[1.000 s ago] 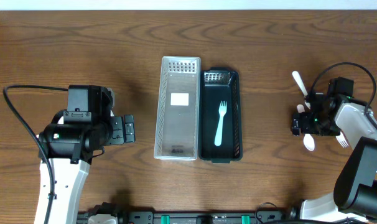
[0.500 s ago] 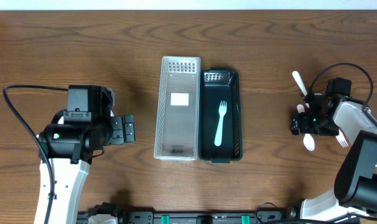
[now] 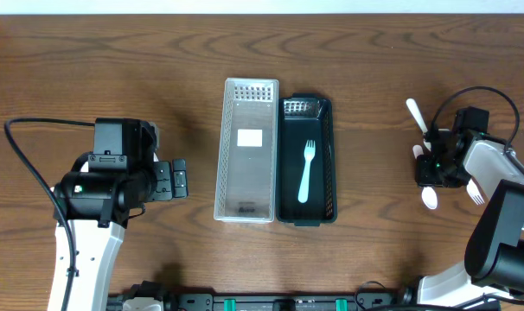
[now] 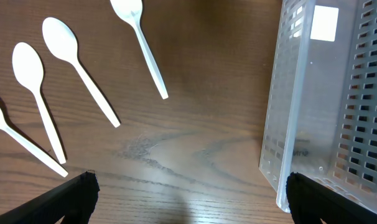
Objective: Pack container
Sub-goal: 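Return the right gripper right and grasp a white spoon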
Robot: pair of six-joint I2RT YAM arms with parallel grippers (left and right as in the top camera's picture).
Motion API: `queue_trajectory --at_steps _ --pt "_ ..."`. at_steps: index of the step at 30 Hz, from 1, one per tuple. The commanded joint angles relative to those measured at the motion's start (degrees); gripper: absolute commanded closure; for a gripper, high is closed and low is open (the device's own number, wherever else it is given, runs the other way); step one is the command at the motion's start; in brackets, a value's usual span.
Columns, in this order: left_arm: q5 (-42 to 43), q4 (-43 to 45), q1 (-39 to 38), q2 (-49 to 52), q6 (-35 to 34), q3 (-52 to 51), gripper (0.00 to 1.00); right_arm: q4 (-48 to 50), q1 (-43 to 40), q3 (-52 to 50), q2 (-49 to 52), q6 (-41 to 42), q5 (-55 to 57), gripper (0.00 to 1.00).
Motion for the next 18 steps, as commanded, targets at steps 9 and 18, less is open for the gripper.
queue_trajectory --at_steps 9,18 --pt "-0.07 -0.11 0.35 -0.31 -0.52 0.68 0.02 0.24 -0.22 -1.07 2.6 2.51 -2.19 0.81" --pt "-0.07 -0.13 0.35 -0.31 -0.52 0.68 0.02 -0.76 0.81 0.07 2.27 3.52 -2.19 0.86"
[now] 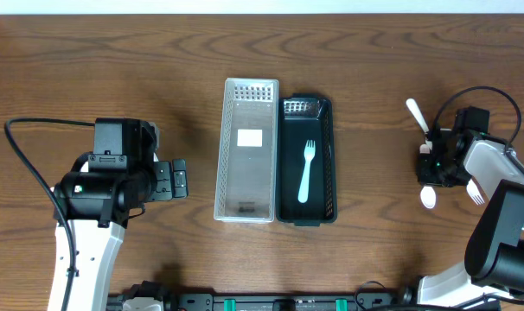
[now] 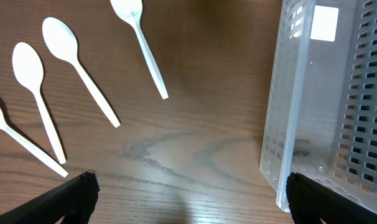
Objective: Pack container
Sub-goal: 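Return the right gripper right and grasp a white spoon, then carry the spoon into the black basket and release it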
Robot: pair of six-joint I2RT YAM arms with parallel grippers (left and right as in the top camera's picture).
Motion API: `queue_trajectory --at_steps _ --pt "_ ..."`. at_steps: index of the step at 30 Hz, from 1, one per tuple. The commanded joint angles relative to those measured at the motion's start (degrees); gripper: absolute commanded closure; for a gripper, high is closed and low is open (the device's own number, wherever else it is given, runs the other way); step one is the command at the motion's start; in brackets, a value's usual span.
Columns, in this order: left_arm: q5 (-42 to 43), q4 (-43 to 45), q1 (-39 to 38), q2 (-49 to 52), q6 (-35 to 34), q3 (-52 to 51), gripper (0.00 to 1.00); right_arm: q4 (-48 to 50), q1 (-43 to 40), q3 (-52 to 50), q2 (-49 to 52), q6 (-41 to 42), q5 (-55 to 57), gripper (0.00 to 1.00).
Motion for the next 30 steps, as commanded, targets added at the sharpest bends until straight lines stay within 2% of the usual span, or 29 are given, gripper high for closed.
queue_trajectory --at_steps 1,8,12,13,15,17,20,23,30 --pt "-0.07 -0.13 0.35 -0.31 -0.52 0.68 0.02 -1.62 1.27 0.66 2.08 1.25 -2.01 0.87" --pt "-0.07 0.04 0.35 -0.31 -0.52 0.68 0.02 -13.22 8.13 13.44 -1.81 1.49 -1.81 0.85" --pt "-0.07 0.04 0.35 -0.31 -0.52 0.68 0.02 -21.31 14.8 24.63 -4.42 7.37 -2.32 0.9" --pt "-0.07 0.07 0.35 -0.31 -0.52 0.68 0.02 -23.34 17.29 28.13 -5.05 9.2 -2.29 0.94" --pt "-0.07 0.09 0.35 -0.31 -0.52 0.68 0.02 -25.2 21.31 32.59 -5.75 12.9 -2.25 0.99" --pt "-0.07 0.09 0.35 -0.31 -0.52 0.68 0.02 -25.31 26.05 36.0 -6.03 17.57 -2.21 0.98" --pt "-0.07 0.07 0.35 -0.31 -0.55 0.68 0.02 -22.99 32.63 36.96 -6.01 23.58 -2.1 0.95" --pt "-0.07 0.07 0.35 -0.31 -0.55 0.68 0.02 -21.05 39.08 36.09 -4.87 30.73 0.94 0.99" --pt "-0.07 0.07 0.35 -0.31 -0.55 0.68 0.02 -19.78 47.39 31.32 1.01 37.38 2.75 0.99"
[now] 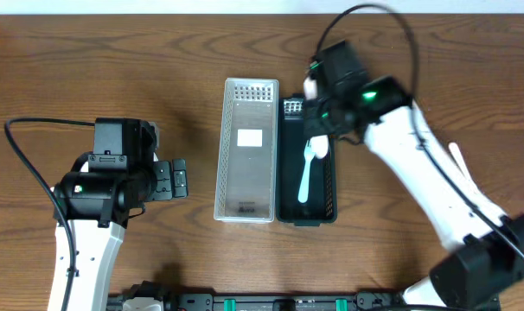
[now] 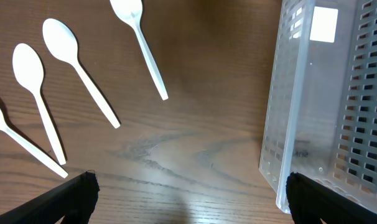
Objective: Pack container
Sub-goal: 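Carry the spoon into the black basket and release it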
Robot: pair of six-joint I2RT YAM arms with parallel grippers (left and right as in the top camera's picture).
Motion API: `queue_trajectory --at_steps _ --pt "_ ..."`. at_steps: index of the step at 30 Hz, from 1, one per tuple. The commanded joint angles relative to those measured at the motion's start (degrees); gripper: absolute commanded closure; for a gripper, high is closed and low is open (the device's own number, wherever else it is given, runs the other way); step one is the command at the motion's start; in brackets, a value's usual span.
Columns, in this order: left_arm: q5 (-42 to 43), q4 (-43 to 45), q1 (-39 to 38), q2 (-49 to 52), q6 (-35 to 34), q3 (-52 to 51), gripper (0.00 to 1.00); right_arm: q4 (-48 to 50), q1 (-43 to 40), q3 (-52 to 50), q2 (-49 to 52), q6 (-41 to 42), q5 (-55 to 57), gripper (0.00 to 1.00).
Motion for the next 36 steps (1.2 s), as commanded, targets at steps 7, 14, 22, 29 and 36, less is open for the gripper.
queue_trajectory --at_steps 7,14,22,29,36 --pt "-0.07 -0.13 0.35 -0.31 -0.52 0.68 0.02 -0.17 3.91 -5.53 8.55 5.73 2.08 0.99" --pt "-0.04 -0.11 0.35 -0.31 -0.55 0.68 0.02 0.0 3.82 -5.53 8.92 5.7 2.05 0.64" --pt "-0.04 0.33 0.35 -0.31 -0.55 0.68 0.02 0.48 3.19 -4.33 8.76 1.38 3.63 0.01" --pt "-0.04 0.42 0.35 -0.31 -0.52 0.68 0.02 -4.15 -4.72 10.6 6.71 -8.07 11.82 0.01" --pt "-0.07 0.46 0.35 -0.31 -0.52 0.68 0.02 -5.07 -23.85 21.81 6.71 -18.4 3.32 0.01"
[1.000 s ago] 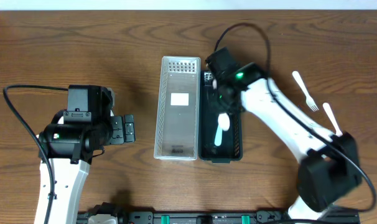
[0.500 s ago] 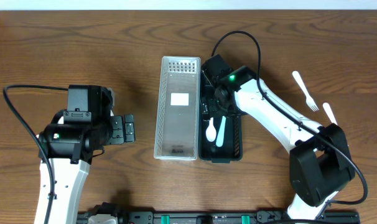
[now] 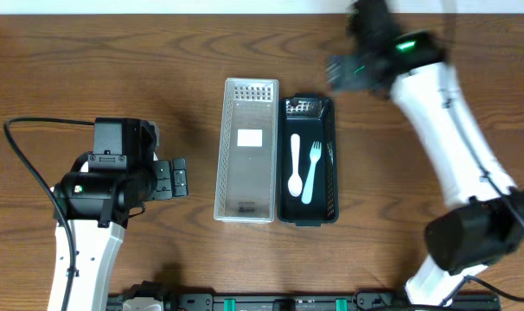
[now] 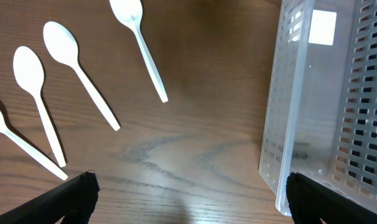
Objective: Pack container
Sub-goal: 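Carry the spoon into the black basket and release it, then move the right gripper to a white fork and grasp it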
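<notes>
The dark tray (image 3: 331, 164) holds a white spoon (image 3: 295, 164) and a pale blue fork (image 3: 310, 171), lying side by side. To its left stands the clear slotted bin (image 3: 246, 149), which holds nothing; its wall (image 4: 288, 112) also shows in the left wrist view. My right gripper (image 3: 340, 69) hangs past the tray's far right corner, blurred, with nothing seen in it. My left gripper (image 3: 177, 180) rests left of the bin, open (image 4: 188, 199) over bare wood. Several loose white spoons (image 4: 79, 71) lie ahead of it.
Brown wooden table (image 3: 115, 60). The nearest loose spoon (image 4: 139, 46) lies about a hand's width from the clear bin. My right arm (image 3: 444, 130) stretches across the right side of the table. A black cable (image 3: 37, 173) loops at the left arm.
The white spoon, held by my right gripper over the dark tray's far end, now lies in the tray beside the fork. The right gripper has moved beyond the tray's far right corner.
My right gripper was at the far right among loose white cutlery, and stayed there a moment later. Then it was over the dark tray with a white spoon. Now the spoon lies in the tray beside the fork. The left arm has not moved.
</notes>
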Robot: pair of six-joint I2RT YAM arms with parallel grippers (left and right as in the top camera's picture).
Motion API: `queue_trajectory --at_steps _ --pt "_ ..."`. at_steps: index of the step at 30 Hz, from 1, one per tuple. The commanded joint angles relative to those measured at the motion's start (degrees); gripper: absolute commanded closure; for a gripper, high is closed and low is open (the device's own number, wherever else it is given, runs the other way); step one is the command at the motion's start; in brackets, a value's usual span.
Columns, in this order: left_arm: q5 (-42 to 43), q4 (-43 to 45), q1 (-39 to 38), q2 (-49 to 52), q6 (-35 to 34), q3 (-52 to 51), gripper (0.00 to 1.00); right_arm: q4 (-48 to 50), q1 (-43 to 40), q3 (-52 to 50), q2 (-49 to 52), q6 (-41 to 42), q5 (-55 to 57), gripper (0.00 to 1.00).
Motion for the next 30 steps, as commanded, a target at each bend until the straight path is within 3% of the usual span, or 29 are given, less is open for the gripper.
queue_trajectory --at_steps 1,5,10,15,30 --pt "-0.07 0.02 0.35 -0.31 -0.52 0.68 0.02 -0.48 -9.57 1.4 -1.2 -7.5 -3.43 0.01" --pt "-0.07 0.04 0.35 -0.31 -0.52 0.68 0.02 -1.33 -19.28 0.44 2.29 -11.52 -3.41 0.03" --pt "-0.07 0.07 0.35 -0.31 -0.52 0.68 0.02 -2.75 -24.85 0.04 10.12 -20.31 -2.93 0.05" --pt "-0.07 0.09 0.35 -0.31 -0.52 0.68 0.02 -4.31 -25.68 0.04 17.62 -26.4 -0.24 0.05" --pt "-0.07 0.66 0.35 -0.31 -0.55 0.68 0.02 -6.14 -24.9 0.0 27.34 -26.62 -4.9 0.07"
